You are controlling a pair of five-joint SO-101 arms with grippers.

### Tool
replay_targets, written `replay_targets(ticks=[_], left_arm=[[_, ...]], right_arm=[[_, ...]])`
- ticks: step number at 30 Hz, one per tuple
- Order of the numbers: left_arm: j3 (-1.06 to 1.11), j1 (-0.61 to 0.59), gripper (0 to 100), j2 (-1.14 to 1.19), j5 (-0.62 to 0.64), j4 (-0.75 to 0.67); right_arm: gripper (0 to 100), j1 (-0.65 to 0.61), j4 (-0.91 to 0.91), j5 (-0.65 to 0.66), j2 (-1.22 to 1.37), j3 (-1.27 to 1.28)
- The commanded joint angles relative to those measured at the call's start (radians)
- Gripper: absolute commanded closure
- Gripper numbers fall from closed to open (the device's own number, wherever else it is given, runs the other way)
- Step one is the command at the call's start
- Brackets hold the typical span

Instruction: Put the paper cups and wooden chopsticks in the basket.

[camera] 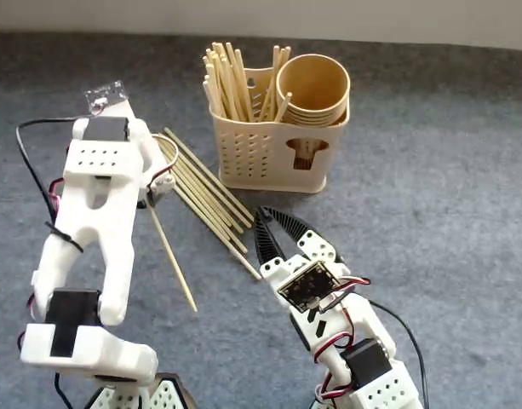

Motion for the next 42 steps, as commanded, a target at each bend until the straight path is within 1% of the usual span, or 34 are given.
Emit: replay_targets(ticks=[1,9,19,25,35,42], left_arm=[[-0.028,0.024,99,-0.085,0.003,-0.017],[-0.139,0.025,99,-0.232,0.009,-0.035],[-0.255,0.025,99,-0.294,0.009,-0.226],[-0.41,0.045,99,-0.291,0.009,-0.311],[-0.496,0.17,99,-0.294,0.003,-0.537],[-0.47,0.177,99,-0.278,-0.002,-0.773]], right_arm=[[99.2,0.005,0.002,0.011,-0.01,0.097],[99.2,0.005,0.002,0.011,-0.01,0.097],[99.2,0.004,0.002,0.011,-0.01,0.097],[99.2,0.004,0.002,0.011,-0.01,0.097],[99.2,0.004,0.002,0.011,-0.01,0.097],[99.2,0.004,0.002,0.011,-0.01,0.097]])
